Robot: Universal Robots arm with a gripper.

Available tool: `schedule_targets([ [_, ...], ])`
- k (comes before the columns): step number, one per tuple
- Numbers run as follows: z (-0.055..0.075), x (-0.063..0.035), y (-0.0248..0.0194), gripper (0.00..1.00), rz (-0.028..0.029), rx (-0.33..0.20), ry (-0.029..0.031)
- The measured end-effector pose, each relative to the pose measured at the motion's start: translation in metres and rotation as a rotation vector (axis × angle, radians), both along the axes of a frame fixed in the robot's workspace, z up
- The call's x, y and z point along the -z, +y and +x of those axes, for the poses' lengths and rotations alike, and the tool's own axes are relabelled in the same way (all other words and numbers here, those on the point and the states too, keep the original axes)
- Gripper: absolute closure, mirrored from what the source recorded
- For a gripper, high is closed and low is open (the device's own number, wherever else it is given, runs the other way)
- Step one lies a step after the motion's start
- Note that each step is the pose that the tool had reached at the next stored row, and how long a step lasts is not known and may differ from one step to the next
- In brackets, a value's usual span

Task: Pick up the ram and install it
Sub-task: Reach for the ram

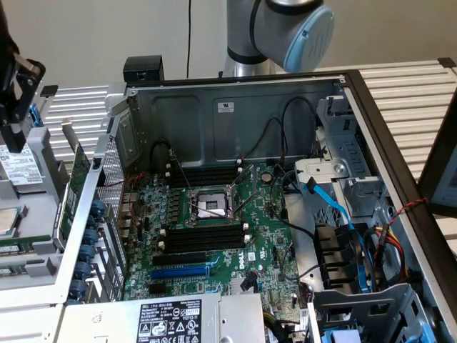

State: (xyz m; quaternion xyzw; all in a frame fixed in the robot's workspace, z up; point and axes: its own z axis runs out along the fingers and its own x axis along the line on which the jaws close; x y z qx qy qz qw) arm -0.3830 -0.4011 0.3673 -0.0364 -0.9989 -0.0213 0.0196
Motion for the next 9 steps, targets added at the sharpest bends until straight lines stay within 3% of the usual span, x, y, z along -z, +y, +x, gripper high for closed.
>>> schedule_targets([
  [9, -0.041, 0.0039, 0.0, 0.89, -0.0001, 0.0, -0.0052],
])
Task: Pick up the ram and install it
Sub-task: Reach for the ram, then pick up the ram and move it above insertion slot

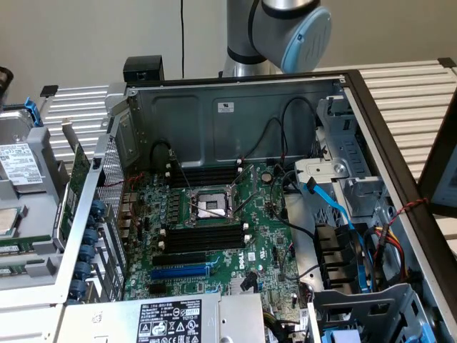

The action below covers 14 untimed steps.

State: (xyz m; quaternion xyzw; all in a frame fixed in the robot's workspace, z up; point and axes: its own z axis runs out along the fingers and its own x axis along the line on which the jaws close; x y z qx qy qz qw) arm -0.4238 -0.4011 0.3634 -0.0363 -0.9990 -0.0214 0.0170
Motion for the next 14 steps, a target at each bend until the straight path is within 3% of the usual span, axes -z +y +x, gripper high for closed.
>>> schedule_targets([
  [7, -0.026, 0.0026, 0.0, 0.89, 0.0001, 0.0, -0.0086],
  [14, -0.041, 0.0037, 0.0, 0.89, 0.0001, 0.0, -0.0107],
])
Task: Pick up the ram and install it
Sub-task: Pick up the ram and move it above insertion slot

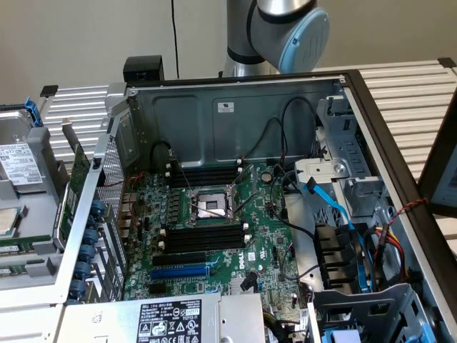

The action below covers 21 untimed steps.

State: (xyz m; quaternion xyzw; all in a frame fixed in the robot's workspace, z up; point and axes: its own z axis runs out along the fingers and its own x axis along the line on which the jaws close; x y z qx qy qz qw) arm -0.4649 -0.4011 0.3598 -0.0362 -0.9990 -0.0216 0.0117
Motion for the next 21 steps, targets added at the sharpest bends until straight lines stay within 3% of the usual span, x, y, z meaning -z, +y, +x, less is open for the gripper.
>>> schedule_targets([
  [4, -0.0022, 0.001, -0.0001, 0.89, -0.0001, -0.017, -0.0001],
  [21, -0.0024, 0.003, 0.0, 0.89, 0.0001, -0.325, -0.0002],
])
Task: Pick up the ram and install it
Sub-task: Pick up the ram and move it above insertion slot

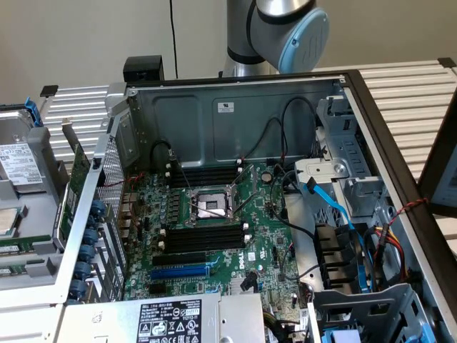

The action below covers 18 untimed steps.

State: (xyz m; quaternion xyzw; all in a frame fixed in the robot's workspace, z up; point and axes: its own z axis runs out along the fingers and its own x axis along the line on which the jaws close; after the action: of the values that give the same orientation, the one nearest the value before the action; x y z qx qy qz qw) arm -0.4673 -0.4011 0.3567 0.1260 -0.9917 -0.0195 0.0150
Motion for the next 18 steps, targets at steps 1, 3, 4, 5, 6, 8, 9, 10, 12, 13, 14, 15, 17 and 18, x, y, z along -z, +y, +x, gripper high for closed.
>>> schedule_targets([
  [1, 0.0, 0.0, 0.0, 0.89, 0.0, -0.019, 0.0],
  [3, 0.0, 0.0001, 0.0, 0.89, 0.0, -0.055, 0.0],
  [4, 0.0, 0.0001, 0.0, 0.89, 0.0, -0.073, 0.0],
  [5, 0.0, 0.0001, 0.0, 0.89, 0.0, -0.092, 0.0001],
  [6, 0.0, 0.0001, 0.0, 0.89, 0.0, -0.109, 0.0],
  [8, 0.0, 0.0002, 0.0, 0.89, 0.0, -0.146, 0.0],
  [9, 0.0, 0.0002, 0.0, 0.89, -0.0001, -0.165, 0.0],
  [10, 0.0, 0.0003, 0.0, 0.89, 0.0, -0.183, 0.0],
  [12, 0.0, 0.0004, 0.0, 0.89, 0.0, -0.219, 0.0],
  [13, 0.0, 0.0005, 0.0, 0.89, -0.0001, -0.238, 0.0],
  [14, 0.0, 0.0005, 0.0, 0.89, -0.0001, -0.254, -0.0002],
  [15, 0.0, 0.0006, 0.0, 0.89, 0.0, -0.274, -0.0004],
  [17, 0.0, 0.0006, 0.0, 0.89, -0.0001, -0.31, -0.0004],
  [18, 0.0, 0.0006, 0.0, 0.89, -0.0001, -0.328, -0.0004],
])
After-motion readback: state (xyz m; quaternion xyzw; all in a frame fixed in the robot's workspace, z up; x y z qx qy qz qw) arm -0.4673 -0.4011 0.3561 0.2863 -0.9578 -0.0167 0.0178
